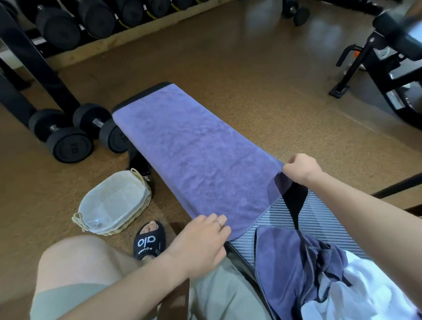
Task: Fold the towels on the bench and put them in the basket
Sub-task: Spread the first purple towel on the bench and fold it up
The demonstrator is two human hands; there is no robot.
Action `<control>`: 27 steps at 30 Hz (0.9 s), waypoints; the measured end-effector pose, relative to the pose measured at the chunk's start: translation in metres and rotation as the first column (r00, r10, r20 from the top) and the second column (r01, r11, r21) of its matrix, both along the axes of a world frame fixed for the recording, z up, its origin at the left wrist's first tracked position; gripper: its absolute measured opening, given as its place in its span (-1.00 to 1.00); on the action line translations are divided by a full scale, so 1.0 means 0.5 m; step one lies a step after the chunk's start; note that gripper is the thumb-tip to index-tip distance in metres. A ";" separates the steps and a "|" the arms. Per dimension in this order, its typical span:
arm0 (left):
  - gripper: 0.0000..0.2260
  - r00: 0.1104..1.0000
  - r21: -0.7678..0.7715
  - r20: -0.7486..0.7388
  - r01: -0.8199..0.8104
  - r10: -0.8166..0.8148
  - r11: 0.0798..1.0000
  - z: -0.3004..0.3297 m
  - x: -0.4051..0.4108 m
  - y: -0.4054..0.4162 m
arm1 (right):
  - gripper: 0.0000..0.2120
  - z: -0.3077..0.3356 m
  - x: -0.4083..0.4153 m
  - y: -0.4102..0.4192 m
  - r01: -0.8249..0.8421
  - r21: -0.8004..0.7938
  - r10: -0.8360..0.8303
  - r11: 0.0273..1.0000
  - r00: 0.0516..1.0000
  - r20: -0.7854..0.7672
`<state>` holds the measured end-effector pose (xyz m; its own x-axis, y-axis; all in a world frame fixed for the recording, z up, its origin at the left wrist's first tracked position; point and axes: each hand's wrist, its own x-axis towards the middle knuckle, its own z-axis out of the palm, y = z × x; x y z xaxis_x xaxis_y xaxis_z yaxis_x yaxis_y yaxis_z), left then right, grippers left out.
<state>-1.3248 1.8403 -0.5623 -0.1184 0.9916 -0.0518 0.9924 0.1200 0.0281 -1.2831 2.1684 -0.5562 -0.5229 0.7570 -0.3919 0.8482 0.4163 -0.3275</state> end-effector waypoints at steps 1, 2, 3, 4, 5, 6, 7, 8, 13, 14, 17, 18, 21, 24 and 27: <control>-0.91 0.993 0.041 0.102 -0.059 0.055 0.997 0.012 -0.016 -0.003 | -0.85 0.009 -0.007 0.000 0.041 -0.049 -0.044 0.998 0.997 -0.062; -0.92 0.968 0.070 0.224 -0.130 0.112 0.989 0.028 -0.039 -0.006 | -0.88 0.022 -0.017 -0.001 0.084 -0.107 -0.099 0.991 0.985 -0.140; -0.92 0.916 0.072 0.361 -0.213 0.174 0.974 0.049 -0.065 -0.010 | -0.92 0.037 -0.031 -0.003 0.124 -0.185 -0.165 0.975 0.961 -0.223; -0.90 0.841 0.065 0.489 -0.301 0.232 0.951 0.070 -0.095 -0.014 | -0.93 0.057 -0.048 -0.006 0.149 -0.292 -0.239 0.945 0.923 -0.300; -0.88 0.757 0.075 0.591 -0.393 0.277 0.916 0.092 -0.127 -0.019 | -0.91 0.078 -0.067 -0.011 0.155 -0.408 -0.315 0.900 0.877 -0.362; -0.86 0.674 0.083 0.667 -0.490 0.316 0.868 0.111 -0.162 -0.024 | -0.89 0.103 -0.088 -0.017 0.142 -0.514 -0.383 0.846 0.832 -0.401; -0.85 0.591 0.077 0.727 -0.575 0.349 0.814 0.129 -0.194 -0.029 | -0.89 0.126 -0.112 -0.022 0.119 -0.600 -0.440 0.791 0.792 -0.423; -0.85 0.506 0.060 0.778 -0.650 0.373 0.758 0.145 -0.225 -0.035 | -0.89 0.148 -0.137 -0.029 0.085 -0.669 -0.485 0.738 0.757 -0.439; -0.84 0.088 -0.048 0.962 -0.877 0.259 0.477 0.173 -0.356 -0.072 | -0.80 0.208 -0.277 -0.052 -0.132 -0.775 -0.510 0.618 0.684 -0.522; -0.84 0.059 -0.056 0.969 -0.894 0.241 0.445 0.169 -0.378 -0.079 | -0.74 0.210 -0.308 -0.055 -0.159 -0.754 -0.464 0.637 0.702 -0.540; -0.90 -0.018 -0.078 0.984 -0.939 0.178 0.334 0.148 -0.443 -0.086 | -0.75 0.205 -0.410 -0.066 -0.200 -0.642 -0.313 0.741 0.742 -0.592; -0.84 -0.049 -0.092 0.987 -0.954 0.156 0.284 0.138 -0.466 -0.085 | -0.82 0.202 -0.444 -0.069 -0.196 -0.601 -0.280 0.775 0.746 -0.605; -0.75 -0.087 -0.104 0.989 -0.983 0.116 0.152 0.107 -0.538 -0.077 | -0.90 0.185 -0.544 -0.065 -0.193 -0.492 -0.211 0.849 0.730 -0.650; -0.77 -0.061 -0.072 0.989 -0.994 0.133 0.079 0.069 -0.614 -0.064 | -0.88 0.158 -0.639 -0.059 -0.190 -0.362 -0.126 0.912 0.711 -0.692; -0.80 -0.033 -0.032 0.992 -0.999 0.125 -0.012 0.029 -0.690 -0.058 | -0.84 0.124 -0.737 -0.057 -0.200 -0.259 -0.035 0.945 0.725 -0.688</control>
